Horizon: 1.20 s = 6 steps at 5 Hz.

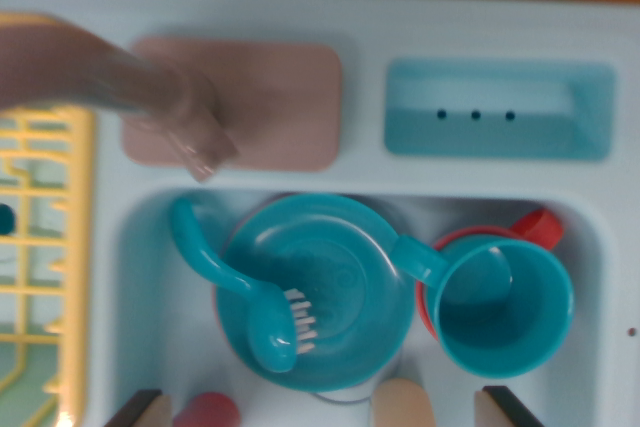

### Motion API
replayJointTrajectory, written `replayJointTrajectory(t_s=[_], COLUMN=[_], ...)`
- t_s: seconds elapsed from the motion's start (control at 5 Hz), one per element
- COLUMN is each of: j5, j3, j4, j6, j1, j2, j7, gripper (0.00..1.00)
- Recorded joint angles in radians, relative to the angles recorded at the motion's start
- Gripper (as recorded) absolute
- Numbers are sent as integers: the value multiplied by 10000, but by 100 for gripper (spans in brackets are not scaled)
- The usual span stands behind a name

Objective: Pick detergent from the sink

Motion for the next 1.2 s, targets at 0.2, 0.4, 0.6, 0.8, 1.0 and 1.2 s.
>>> replayJointTrajectory(t_s=[0.2,0.4,0.6,0.8,1.0,1.2], j5=[34,34,65,65,96,96], j3=[-75,-75,-145,-145,-216,-216], j4=[-477,-477,-925,-925,-1373,-1373], j6=[-450,-450,-871,-871,-1293,-1293], j1=[-67,-67,-130,-130,-193,-193], j2=[47,47,92,92,136,136], j7=[-163,-163,-316,-316,-469,-469], gripper=[0,0,0,0,0,0])
